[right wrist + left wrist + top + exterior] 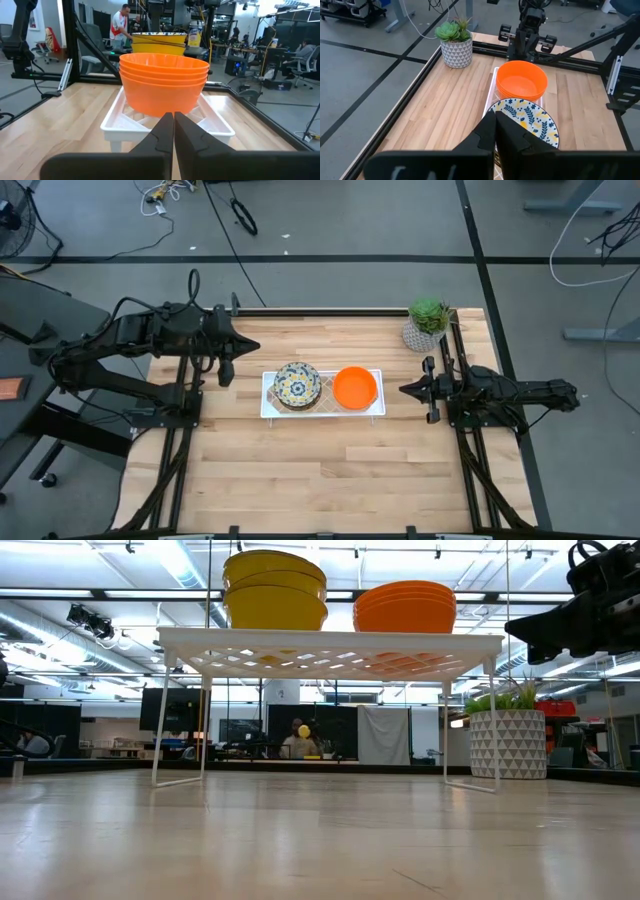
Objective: Pick & Place Mini bowls
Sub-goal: Return to Home Position
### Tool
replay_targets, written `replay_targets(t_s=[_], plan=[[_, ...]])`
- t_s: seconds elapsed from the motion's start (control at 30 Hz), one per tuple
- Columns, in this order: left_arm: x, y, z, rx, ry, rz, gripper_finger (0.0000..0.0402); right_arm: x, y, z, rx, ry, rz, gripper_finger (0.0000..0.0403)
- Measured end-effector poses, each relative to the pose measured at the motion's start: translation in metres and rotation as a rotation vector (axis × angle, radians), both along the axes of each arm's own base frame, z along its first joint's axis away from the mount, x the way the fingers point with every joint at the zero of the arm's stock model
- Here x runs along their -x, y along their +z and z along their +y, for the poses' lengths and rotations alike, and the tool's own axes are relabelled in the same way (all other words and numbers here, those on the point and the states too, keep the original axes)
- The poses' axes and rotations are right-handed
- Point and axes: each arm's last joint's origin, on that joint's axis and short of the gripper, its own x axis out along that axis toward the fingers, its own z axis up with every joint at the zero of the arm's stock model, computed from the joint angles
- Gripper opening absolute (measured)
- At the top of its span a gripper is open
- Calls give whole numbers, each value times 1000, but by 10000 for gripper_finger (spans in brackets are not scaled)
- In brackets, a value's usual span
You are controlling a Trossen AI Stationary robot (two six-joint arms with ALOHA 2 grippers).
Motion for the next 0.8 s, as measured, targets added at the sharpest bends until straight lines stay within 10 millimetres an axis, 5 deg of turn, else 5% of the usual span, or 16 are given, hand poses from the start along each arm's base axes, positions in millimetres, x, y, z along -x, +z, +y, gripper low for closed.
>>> replay_targets(t_s=[0.63, 0.8], plan=[[-1, 1, 0, -8, 2, -9, 14, 0, 0, 0, 0, 0, -1, 16], [-14, 6, 1, -54, -11, -82, 14, 0, 0, 0, 0, 0, -1, 16]])
